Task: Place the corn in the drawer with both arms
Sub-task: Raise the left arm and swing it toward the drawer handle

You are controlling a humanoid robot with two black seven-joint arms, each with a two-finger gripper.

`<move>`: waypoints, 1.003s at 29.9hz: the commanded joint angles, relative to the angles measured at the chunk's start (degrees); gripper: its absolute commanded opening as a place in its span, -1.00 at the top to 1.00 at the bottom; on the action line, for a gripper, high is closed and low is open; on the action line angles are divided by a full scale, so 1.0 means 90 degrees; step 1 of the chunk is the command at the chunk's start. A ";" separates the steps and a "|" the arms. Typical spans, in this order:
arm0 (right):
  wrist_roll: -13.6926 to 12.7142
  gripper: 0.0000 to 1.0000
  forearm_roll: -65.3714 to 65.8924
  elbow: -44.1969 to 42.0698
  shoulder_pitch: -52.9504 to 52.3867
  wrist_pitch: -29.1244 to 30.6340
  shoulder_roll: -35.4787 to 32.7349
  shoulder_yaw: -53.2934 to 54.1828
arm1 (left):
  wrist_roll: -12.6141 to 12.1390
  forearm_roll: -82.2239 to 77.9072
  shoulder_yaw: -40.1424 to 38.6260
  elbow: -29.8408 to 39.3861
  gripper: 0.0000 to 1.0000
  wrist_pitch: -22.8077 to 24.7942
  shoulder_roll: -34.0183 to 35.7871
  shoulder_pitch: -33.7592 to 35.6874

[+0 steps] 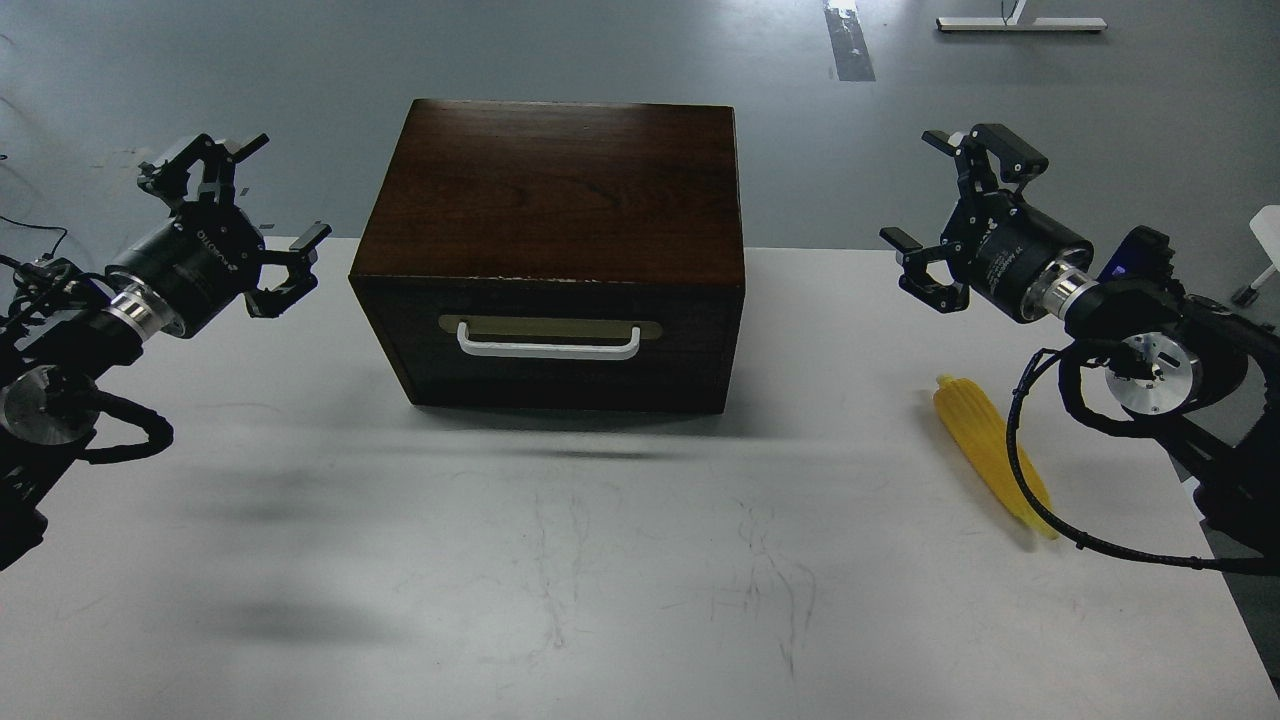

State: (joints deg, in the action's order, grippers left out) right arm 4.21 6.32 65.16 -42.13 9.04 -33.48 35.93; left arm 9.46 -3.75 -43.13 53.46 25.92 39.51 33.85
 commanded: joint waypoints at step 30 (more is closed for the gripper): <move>-0.0038 -1.00 0.0011 0.0172 -0.0016 0.0031 -0.0040 0.0040 | 0.0023 0.0075 -0.0100 -0.0003 -0.97 0.0010 0.0219 -0.0031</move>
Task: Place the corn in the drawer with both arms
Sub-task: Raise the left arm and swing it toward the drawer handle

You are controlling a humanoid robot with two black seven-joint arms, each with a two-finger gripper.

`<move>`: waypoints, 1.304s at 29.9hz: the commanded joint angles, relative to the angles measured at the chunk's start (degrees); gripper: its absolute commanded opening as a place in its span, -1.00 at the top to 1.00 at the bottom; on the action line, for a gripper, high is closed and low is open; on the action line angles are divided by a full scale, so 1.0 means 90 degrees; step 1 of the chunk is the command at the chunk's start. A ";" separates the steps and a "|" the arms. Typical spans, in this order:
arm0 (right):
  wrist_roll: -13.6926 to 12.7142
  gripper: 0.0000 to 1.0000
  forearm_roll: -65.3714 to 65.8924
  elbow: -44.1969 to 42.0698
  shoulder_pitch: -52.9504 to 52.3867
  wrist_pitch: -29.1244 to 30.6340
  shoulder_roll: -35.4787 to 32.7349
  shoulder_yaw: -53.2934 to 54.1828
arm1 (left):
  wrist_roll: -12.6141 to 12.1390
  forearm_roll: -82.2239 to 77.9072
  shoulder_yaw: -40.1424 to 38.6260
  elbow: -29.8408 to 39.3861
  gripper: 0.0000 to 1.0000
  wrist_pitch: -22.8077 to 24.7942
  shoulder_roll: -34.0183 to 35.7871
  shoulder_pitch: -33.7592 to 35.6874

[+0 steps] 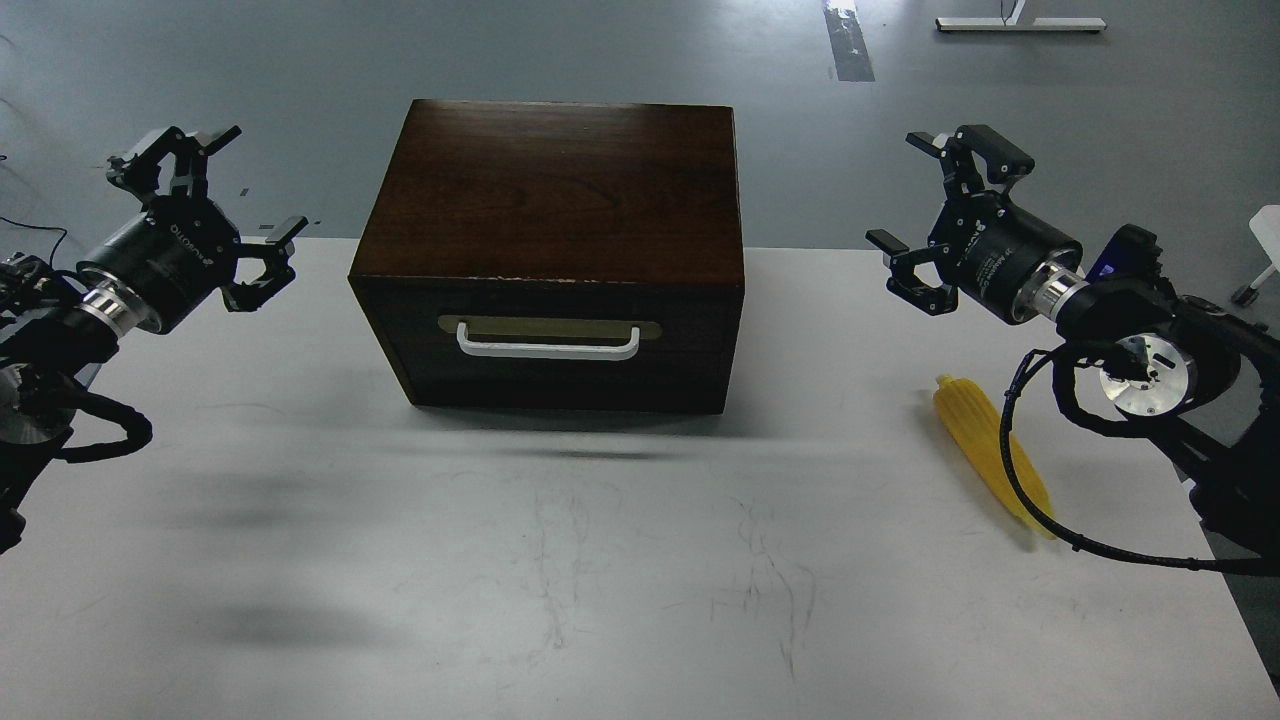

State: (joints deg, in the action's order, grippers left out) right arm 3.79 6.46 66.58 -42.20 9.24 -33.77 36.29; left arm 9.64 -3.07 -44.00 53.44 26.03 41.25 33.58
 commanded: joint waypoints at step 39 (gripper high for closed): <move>-0.0001 -1.00 0.0005 -0.0044 0.0030 -0.0001 -0.0144 -0.0019 | 0.2040 -0.3670 0.0065 0.0350 -0.97 -0.0568 0.1187 0.1355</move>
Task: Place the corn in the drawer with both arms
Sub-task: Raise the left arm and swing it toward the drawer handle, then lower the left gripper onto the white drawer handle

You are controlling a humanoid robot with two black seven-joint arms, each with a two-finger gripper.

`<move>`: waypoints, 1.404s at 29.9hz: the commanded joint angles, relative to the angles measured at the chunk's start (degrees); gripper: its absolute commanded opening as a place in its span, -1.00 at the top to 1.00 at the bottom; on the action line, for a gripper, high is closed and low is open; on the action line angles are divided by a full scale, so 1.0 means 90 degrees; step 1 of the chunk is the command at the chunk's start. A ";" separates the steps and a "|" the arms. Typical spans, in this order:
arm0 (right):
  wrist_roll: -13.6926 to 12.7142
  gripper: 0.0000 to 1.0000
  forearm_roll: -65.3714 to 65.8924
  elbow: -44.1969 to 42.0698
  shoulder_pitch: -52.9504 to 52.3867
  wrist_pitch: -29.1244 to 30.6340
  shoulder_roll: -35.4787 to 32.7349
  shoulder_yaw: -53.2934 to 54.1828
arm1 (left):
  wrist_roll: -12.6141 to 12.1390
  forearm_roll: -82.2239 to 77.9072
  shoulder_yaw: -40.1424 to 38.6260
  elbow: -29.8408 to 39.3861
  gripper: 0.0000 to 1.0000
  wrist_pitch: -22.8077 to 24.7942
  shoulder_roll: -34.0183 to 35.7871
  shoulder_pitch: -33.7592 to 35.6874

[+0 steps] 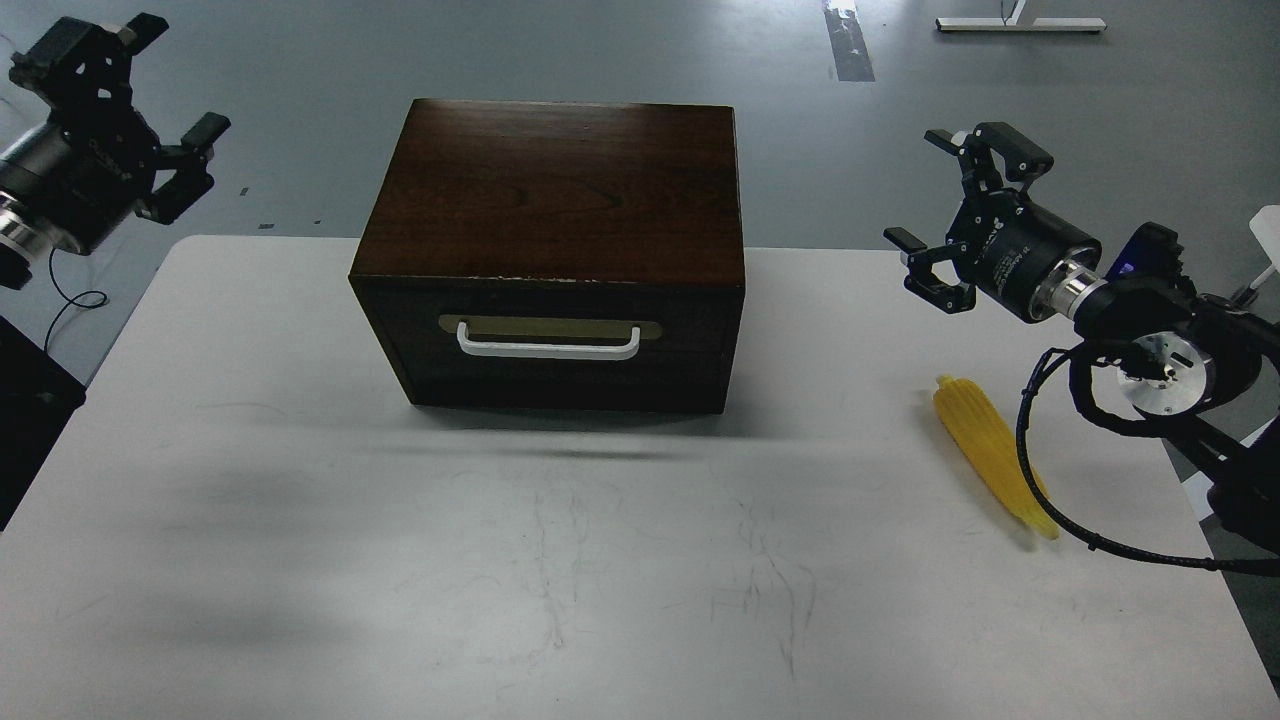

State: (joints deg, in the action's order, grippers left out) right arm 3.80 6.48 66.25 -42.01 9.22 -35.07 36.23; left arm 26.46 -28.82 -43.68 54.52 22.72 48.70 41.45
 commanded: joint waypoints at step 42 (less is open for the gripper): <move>0.0007 -1.00 0.0002 -0.0262 0.0088 -0.0018 -0.0263 -0.0070 | 0.0171 -1.0686 0.3943 0.4665 -0.97 -0.1323 0.0137 0.4300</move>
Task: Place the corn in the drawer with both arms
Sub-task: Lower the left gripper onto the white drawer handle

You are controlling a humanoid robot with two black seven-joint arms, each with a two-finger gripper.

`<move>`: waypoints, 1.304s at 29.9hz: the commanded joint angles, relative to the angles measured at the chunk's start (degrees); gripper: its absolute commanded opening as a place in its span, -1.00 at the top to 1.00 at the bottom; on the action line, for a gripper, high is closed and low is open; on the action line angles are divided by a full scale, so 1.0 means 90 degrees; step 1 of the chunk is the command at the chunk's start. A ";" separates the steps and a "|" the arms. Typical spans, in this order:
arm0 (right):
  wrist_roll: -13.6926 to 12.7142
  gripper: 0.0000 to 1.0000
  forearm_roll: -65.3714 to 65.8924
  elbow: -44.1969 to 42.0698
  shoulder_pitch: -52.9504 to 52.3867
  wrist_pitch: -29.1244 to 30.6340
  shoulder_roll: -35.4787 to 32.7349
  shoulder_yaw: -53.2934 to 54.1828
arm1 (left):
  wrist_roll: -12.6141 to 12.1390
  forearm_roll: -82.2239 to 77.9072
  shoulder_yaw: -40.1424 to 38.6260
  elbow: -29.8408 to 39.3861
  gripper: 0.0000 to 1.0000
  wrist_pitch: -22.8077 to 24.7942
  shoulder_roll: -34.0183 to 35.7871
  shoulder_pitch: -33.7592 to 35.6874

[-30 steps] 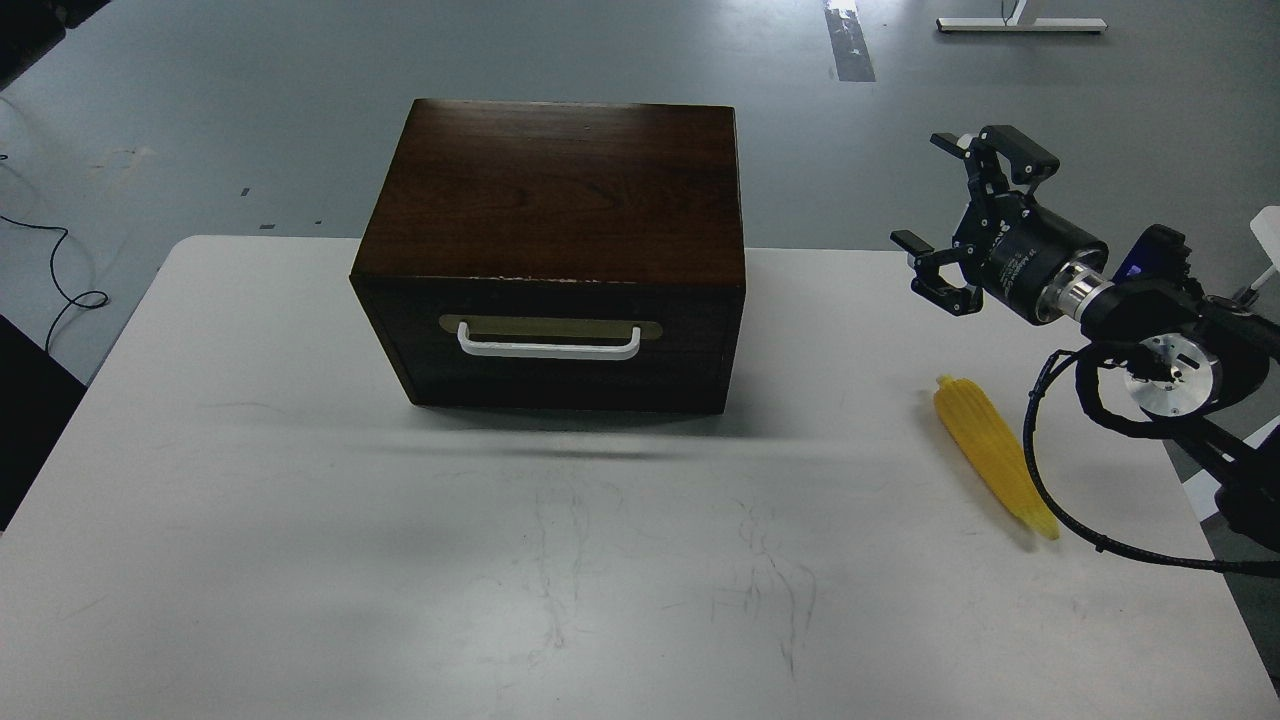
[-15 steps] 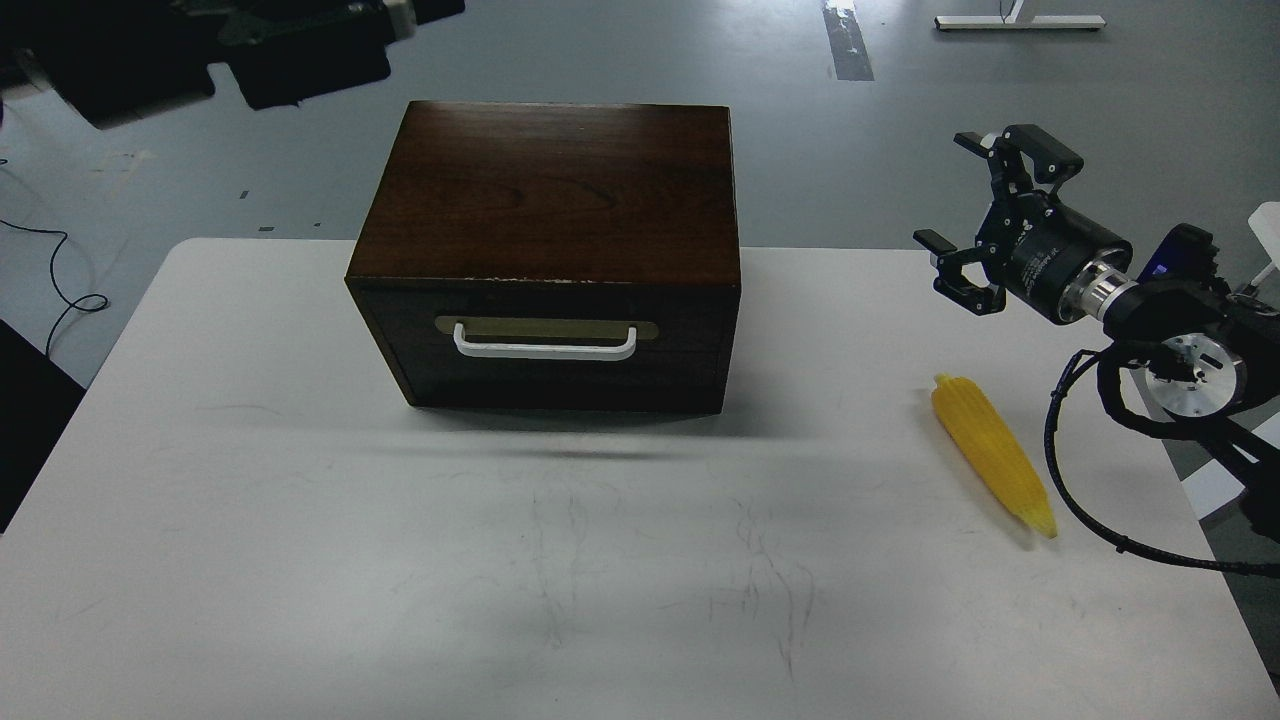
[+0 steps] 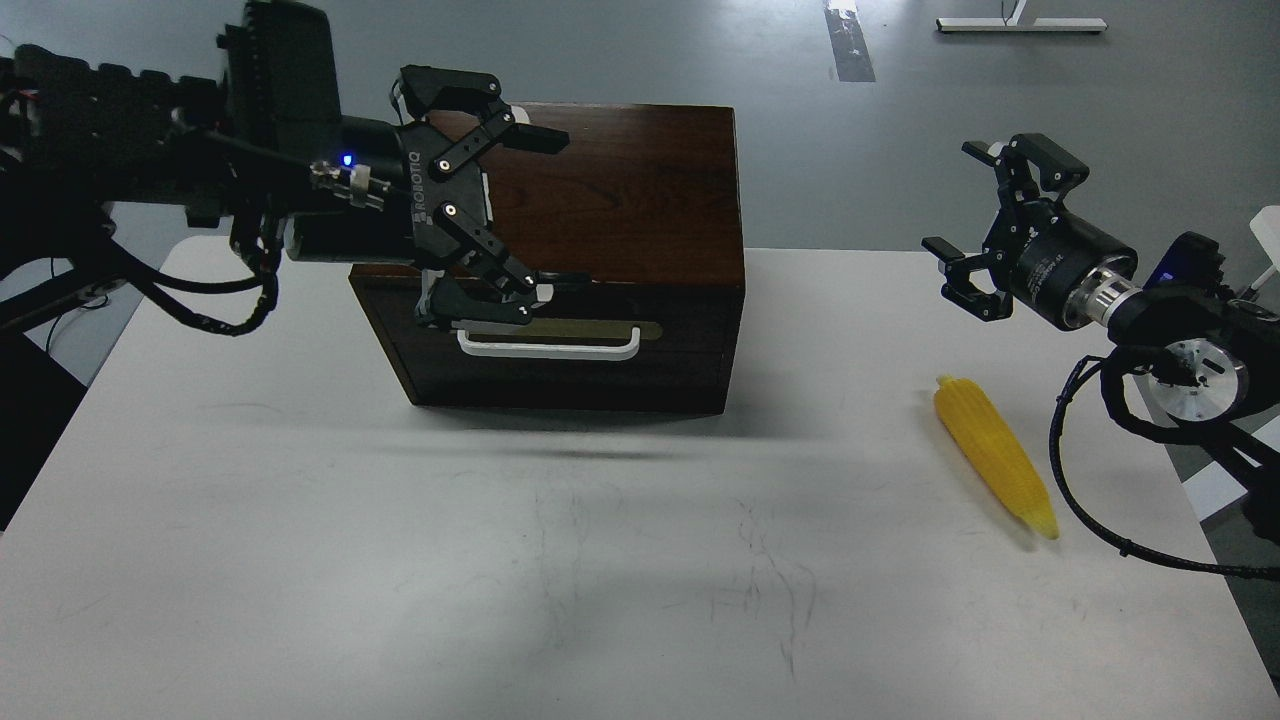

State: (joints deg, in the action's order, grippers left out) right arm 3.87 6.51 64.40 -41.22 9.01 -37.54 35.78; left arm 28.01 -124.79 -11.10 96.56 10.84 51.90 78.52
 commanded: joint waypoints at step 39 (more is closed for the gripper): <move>0.0000 -1.00 0.0000 -0.0261 -0.0078 0.0024 0.0079 -0.0020 | -0.0001 -0.0023 0.2288 -0.1412 -0.97 0.0319 -0.1685 0.0514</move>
State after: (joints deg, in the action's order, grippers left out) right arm 3.87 6.51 62.27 -41.84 9.22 -36.83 35.59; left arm 28.00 -125.00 9.50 84.39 13.71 36.81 83.24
